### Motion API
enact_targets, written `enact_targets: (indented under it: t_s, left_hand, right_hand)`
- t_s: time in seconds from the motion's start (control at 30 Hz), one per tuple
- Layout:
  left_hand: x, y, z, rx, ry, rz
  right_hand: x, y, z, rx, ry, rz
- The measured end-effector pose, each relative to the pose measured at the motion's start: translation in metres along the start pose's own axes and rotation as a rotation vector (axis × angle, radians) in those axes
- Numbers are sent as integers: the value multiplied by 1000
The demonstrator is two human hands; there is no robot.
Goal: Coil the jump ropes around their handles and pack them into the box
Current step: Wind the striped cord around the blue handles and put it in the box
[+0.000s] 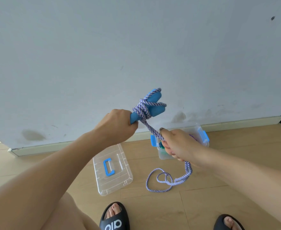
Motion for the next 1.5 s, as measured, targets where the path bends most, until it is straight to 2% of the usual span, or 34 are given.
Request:
enact_targets:
  t_s: [0.13,0.27,0.37,0.5,0.6,0.73,0.77,0.83,0.87,0.9,0.93,1.03,1.1,1.13,1.2,1.3,1.4,1.5]
  left_hand:
    - [-3,-15,13,-104,26,81]
    - [3,-28,8,-355,-46,159]
    - [13,-38,-4,-547,-144,233]
    - [37,-51,-45,-581,-341,240]
    - [51,-57,-67,-516,-418,245]
    - [58,-39,-79,-362,-497,143]
    - [58,-32,-81,-288,-512,108]
    - [59,-19,-87,-119,-543,61]
    - [58,-14,-87,-57,-537,39]
    - [56,-8,-84,-1,-503,7]
    - [52,-2,-80,51,-440,-28]
    - [36,12,-59,152,-202,-111]
    - [24,17,-40,221,-47,-140]
    - [18,18,-30,231,24,-143]
    - [8,17,-8,150,103,-123]
    - [1,3,12,-32,104,-39]
    - [5,-18,10,-218,37,105]
    - [14,-32,-8,-411,-71,206]
  right_hand:
    - [20,-4,21,393,188,-189]
    - [38,5,43,646,383,-307]
    - [47,28,66,697,514,-430]
    - [37,58,86,648,590,-531]
    - [7,72,66,715,466,-409]
    - [-28,69,42,587,359,-191]
    - [-43,64,19,584,305,-146]
    - [-93,51,-64,504,72,17]
    - [-104,42,-96,415,-91,74]
    - [-103,34,-108,387,-136,92]
    - [-93,28,-106,330,-163,36]
    - [-42,8,-26,201,103,31]
    - [-31,18,-9,188,145,-60]
    - [-26,21,-14,243,121,-55]
    - [-8,26,-14,328,128,-89]
    - [27,27,17,473,324,-190]
    - [46,26,43,724,499,-344]
    - [51,39,61,772,594,-462]
Point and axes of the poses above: each hand's wrist, its own x-axis away from the middle knuckle, its own y-axis out of the back of the hand, z = x × y, the point moved 6 cm from there along -x, towards the middle knuckle, and after that the axes turned 10 degrees about x, right-handed, at the moved point
